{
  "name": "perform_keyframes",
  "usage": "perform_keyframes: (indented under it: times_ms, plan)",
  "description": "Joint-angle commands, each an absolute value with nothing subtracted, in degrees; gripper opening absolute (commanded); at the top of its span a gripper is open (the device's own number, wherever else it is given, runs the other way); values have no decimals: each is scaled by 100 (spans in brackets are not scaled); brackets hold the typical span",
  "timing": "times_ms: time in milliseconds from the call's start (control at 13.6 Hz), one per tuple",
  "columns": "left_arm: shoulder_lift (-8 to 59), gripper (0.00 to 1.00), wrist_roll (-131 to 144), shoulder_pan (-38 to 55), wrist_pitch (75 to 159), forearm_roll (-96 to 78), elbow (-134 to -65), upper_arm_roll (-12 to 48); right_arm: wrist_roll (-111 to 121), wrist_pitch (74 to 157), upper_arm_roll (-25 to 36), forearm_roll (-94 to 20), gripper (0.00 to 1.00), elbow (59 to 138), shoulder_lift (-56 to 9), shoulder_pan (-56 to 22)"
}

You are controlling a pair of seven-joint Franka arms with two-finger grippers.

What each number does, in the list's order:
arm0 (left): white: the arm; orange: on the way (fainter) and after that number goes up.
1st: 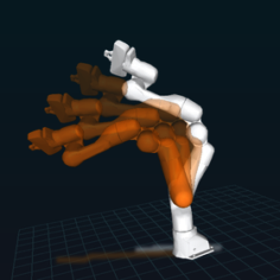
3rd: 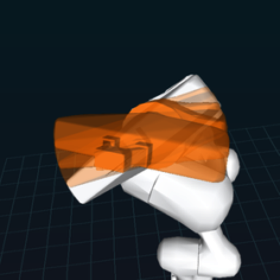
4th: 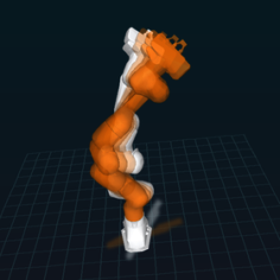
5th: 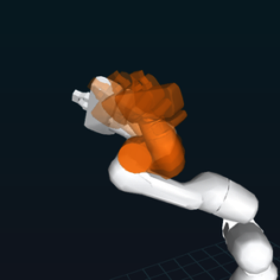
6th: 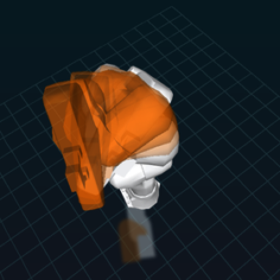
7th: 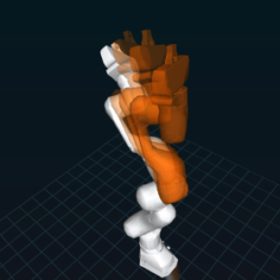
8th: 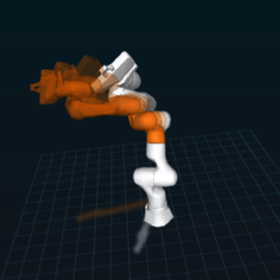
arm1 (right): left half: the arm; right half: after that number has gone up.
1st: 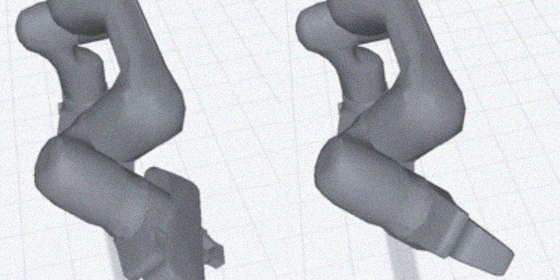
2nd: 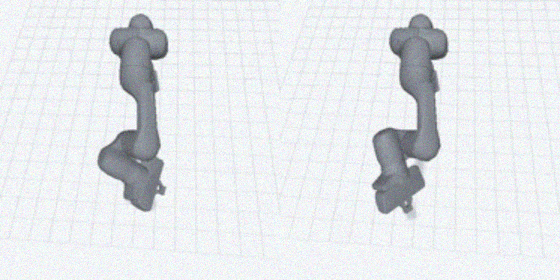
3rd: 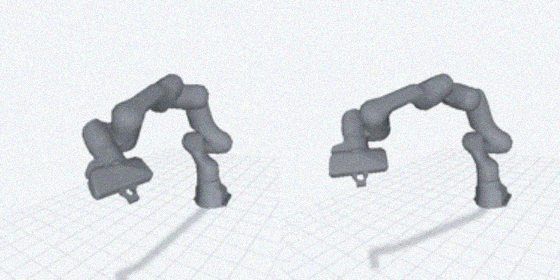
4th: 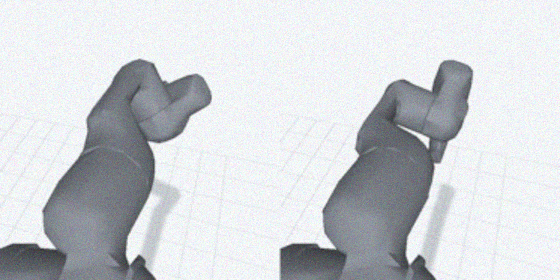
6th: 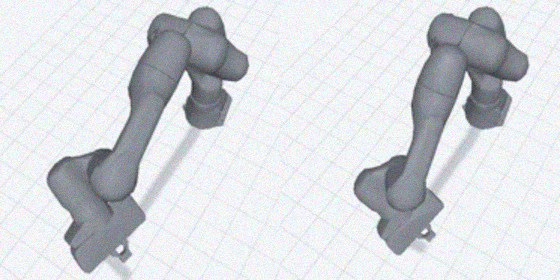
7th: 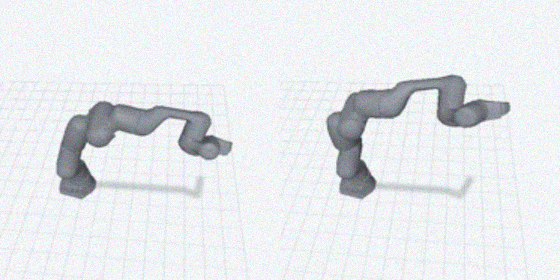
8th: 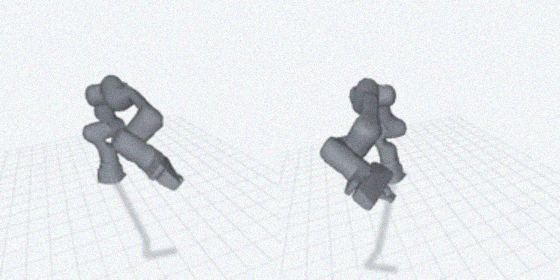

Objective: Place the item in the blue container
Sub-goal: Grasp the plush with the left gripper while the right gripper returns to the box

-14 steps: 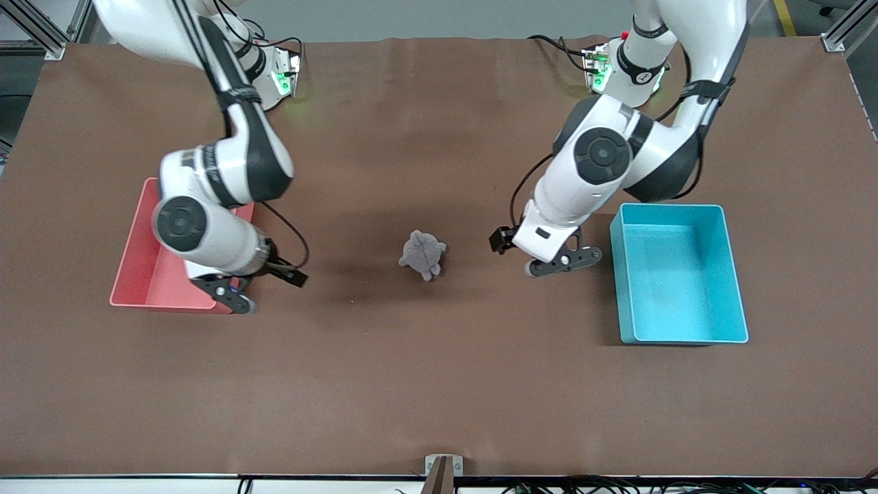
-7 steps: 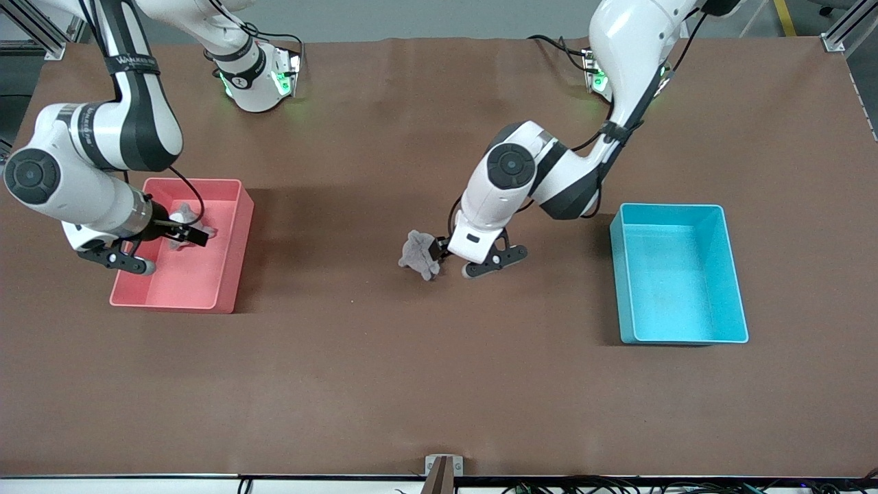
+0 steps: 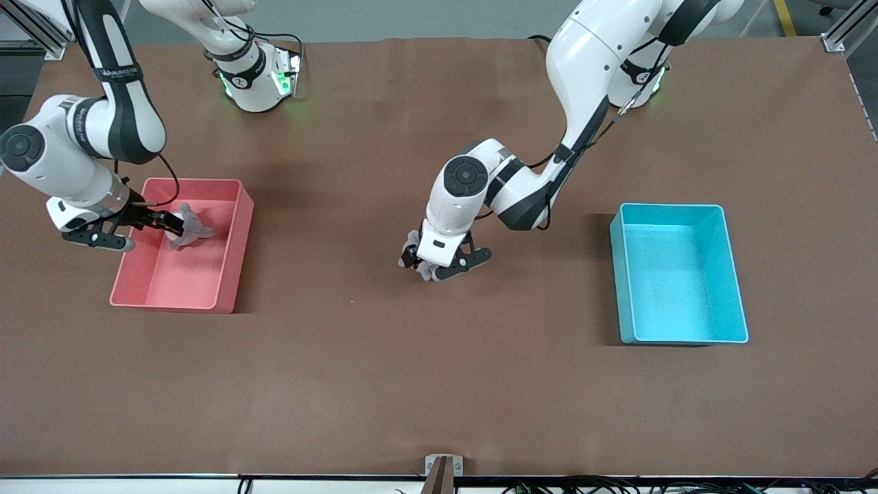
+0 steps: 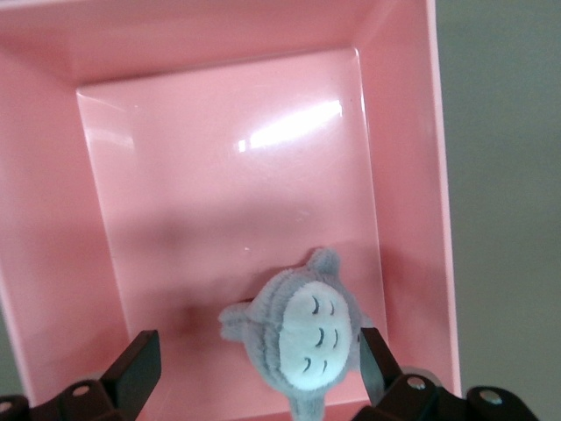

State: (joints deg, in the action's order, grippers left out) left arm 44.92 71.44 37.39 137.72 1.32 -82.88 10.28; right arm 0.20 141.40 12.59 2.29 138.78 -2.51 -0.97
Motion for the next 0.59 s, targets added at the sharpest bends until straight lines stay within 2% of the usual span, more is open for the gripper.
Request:
perform_keyframes:
  times_ms: [0, 441, 514]
  plan:
    - [4728, 100, 7269, 3902, 13799, 193, -8095, 967, 35, 14755, 1151, 351, 100, 14413, -52, 61]
    - [5080, 100, 7269, 4078, 13808, 211, -8007, 958, 35, 15012, 1143, 352, 100, 14493, -447, 342]
    - [5115, 96, 7277, 4122, 13808, 211, -8016, 967, 26, 15012, 1143, 352, 100, 14493, -535, 343]
